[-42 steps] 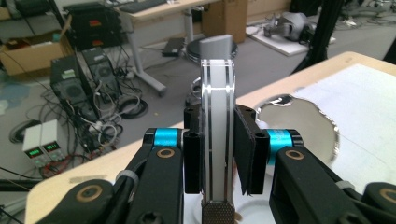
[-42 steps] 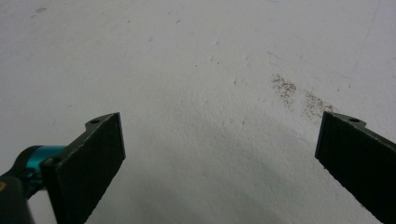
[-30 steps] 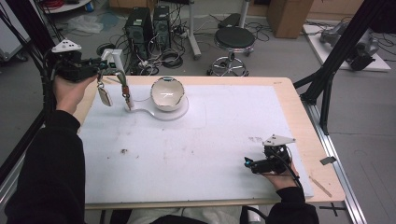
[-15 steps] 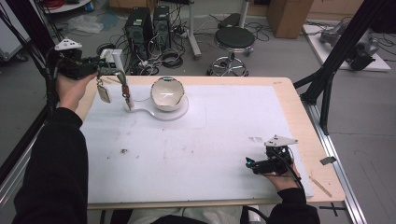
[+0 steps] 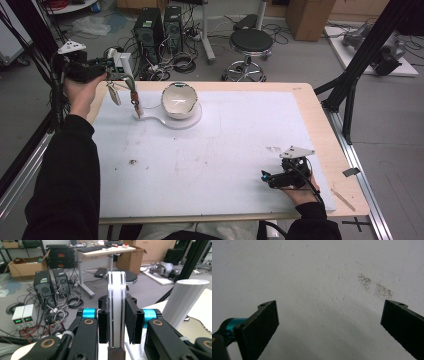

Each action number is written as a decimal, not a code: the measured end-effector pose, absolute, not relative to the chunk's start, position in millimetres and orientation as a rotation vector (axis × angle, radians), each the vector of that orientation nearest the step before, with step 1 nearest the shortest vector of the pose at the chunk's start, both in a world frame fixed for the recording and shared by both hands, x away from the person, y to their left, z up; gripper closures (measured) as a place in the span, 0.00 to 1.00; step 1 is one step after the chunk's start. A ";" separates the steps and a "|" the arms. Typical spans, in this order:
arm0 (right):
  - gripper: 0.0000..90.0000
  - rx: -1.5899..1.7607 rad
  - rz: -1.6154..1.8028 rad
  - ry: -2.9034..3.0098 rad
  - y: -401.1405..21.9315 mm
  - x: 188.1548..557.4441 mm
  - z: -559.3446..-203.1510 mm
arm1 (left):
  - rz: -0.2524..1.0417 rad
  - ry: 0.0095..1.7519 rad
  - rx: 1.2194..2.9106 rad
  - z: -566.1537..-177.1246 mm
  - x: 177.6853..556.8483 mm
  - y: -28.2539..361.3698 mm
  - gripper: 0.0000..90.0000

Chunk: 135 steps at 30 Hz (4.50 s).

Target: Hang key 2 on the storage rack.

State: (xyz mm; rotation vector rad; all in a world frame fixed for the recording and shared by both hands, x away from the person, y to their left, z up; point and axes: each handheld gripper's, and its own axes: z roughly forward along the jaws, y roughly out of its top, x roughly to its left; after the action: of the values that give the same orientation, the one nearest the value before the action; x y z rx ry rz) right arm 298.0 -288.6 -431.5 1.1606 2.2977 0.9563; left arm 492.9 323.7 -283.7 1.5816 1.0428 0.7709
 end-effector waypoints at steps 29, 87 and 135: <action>0.01 1.196 0.939 2.290 -295.6 295.8 -435.1 | 0.687 1.055 1.517 -286.6 495.2 309.9 0.83; 0.01 1.208 0.959 2.293 -299.7 299.5 -435.3 | 0.553 1.158 1.568 -310.9 450.7 339.1 0.02; 0.01 1.193 1.024 2.254 -301.3 297.3 -427.7 | 0.503 1.105 1.806 -366.3 361.2 305.1 0.02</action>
State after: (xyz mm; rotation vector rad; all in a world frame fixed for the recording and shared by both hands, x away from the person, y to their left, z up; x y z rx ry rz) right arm 297.3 -301.3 -427.7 1.1931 2.2540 1.0239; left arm 361.2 305.1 -366.3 1.8062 1.1053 0.5031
